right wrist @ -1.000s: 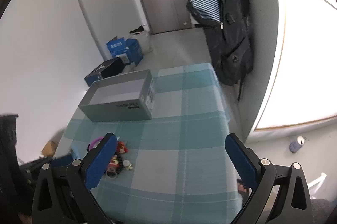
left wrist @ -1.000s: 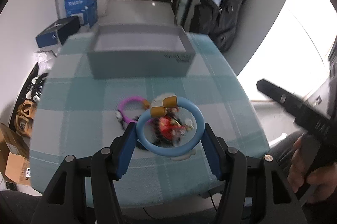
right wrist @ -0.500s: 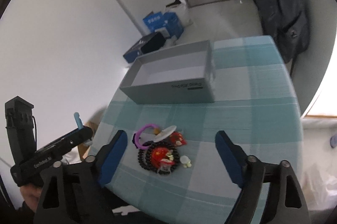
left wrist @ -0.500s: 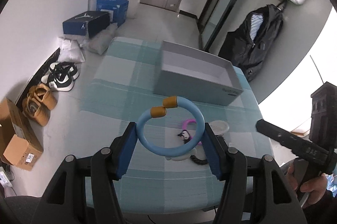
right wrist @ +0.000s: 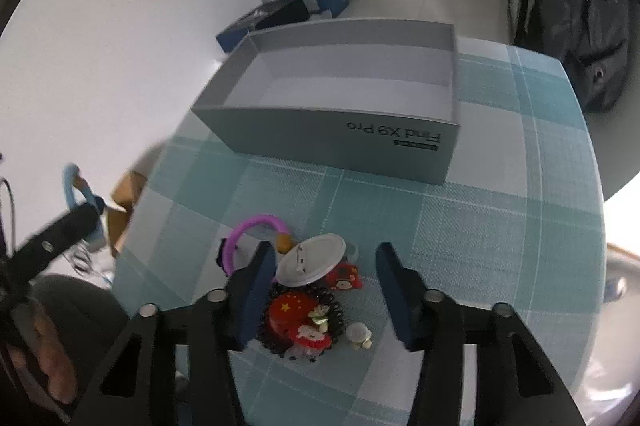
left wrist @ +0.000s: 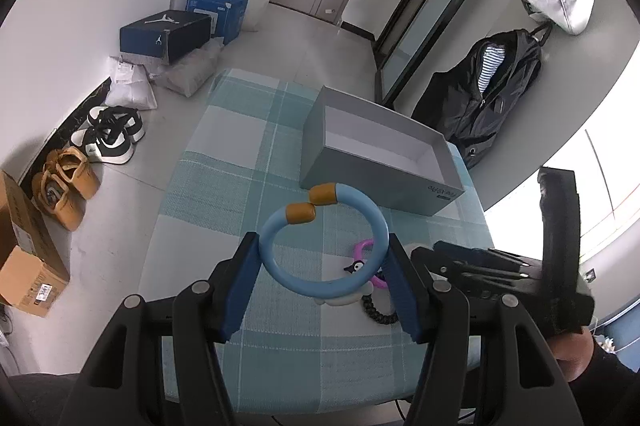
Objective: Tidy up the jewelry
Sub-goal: 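Grasp the white round disc with the right tool while the left tool holds the blue bangle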
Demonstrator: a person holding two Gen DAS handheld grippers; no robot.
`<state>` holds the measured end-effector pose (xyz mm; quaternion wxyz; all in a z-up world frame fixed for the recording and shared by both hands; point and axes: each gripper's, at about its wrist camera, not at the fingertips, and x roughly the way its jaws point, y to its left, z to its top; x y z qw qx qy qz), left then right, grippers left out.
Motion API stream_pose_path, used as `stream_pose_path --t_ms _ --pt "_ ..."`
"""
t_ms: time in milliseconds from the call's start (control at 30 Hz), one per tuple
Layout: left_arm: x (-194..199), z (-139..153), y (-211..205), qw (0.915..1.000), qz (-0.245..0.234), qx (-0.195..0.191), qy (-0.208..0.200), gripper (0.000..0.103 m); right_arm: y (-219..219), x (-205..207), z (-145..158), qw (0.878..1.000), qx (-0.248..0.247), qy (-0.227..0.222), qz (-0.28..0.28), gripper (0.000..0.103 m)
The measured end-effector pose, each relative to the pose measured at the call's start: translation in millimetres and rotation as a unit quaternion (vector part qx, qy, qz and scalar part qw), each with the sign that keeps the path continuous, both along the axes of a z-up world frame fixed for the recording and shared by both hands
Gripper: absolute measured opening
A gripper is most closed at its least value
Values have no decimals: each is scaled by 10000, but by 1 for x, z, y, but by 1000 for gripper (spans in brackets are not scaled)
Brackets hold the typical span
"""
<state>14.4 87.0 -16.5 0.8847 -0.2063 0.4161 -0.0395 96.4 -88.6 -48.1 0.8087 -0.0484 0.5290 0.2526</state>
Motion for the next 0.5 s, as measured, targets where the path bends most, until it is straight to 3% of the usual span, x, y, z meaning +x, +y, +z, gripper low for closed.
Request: stream_pose_path --t_ms 67,233,500 --pt "0 0 1 10000 -5 -45 0 56 4 1 -1 9996 -255 -84 46 30" --pt "0 0 5 9999 4 -163 -4 56 4 6 2 9992 -344 -204 35 24" --pt "4 0 3 9997 -36 -237 30 56 -10 22 1 9996 215 124 -151 24"
